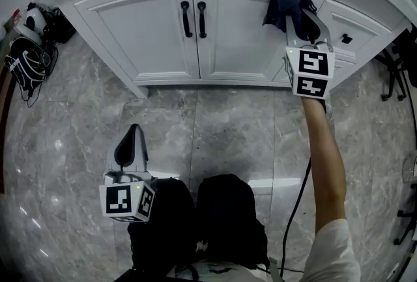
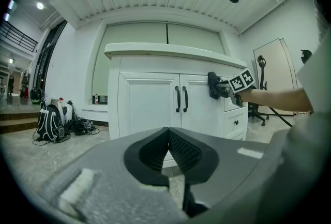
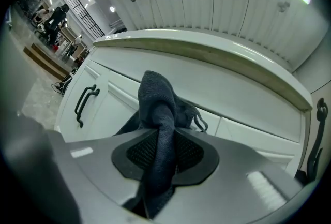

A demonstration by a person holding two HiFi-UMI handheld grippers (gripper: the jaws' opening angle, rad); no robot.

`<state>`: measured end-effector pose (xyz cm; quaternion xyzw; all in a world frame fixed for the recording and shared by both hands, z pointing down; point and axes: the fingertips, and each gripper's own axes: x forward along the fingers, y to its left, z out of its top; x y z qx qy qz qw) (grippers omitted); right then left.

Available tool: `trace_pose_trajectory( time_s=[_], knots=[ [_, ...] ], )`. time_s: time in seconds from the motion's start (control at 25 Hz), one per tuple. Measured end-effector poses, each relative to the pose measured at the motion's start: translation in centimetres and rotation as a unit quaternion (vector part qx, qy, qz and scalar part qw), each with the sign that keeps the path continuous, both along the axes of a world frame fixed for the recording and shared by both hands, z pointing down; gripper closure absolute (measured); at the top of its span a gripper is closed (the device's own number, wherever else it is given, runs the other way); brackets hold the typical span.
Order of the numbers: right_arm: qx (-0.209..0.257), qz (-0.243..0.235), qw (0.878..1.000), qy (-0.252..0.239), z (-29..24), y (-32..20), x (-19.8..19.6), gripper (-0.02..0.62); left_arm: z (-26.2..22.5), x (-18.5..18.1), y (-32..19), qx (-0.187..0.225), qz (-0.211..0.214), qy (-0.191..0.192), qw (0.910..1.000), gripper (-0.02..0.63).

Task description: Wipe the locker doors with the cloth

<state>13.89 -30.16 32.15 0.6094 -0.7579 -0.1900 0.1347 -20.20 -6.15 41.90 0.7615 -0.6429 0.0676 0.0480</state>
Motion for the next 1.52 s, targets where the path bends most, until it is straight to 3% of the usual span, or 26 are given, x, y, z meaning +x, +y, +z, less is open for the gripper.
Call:
trace_pose_trajectory(
  time_s=[0.36,0.96,1.52],
  knots=[
    [0.008,0.015,1.0,0.008,0.6,0.3,2.3,0.511,0.2,0.9,-0.2,-0.006,0.003,-0.005,1.0,0.604],
    [-0.02,0.021,1.0,0.012,7.4,0.3,1.8,0.512,1.2,0.3,0.1,-0.014,0.002,-0.003,0.9999,0.604],
    [-0.029,-0.024,0.999,-0.007,8.0,-0.1,-5.3,0.514,1.4,0.2,0.4,-0.013,0.003,-0.001,0.9999,0.604]
  ],
)
